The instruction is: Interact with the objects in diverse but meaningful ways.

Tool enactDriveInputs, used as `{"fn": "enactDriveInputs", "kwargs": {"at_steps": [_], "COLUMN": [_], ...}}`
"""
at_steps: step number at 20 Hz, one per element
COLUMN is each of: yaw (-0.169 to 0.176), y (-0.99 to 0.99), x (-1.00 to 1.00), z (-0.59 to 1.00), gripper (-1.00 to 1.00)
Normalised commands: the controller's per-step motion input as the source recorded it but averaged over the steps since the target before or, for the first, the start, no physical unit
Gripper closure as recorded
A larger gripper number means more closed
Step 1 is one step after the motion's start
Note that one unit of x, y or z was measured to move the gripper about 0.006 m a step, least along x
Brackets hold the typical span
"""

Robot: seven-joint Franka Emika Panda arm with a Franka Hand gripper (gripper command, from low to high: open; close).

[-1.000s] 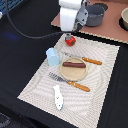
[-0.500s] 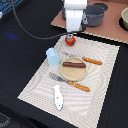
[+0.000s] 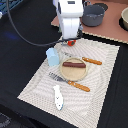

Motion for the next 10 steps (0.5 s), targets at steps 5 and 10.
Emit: {"fn": "enactDriveInputs", "kwargs": {"at_steps": [5,10], "yaw": [0.004,0.000], "y": [-0.28,-0.14], "x": [-0.41,-0.36], "z": [-0.42,-0.39], "gripper": [-1.00,-1.00]}}
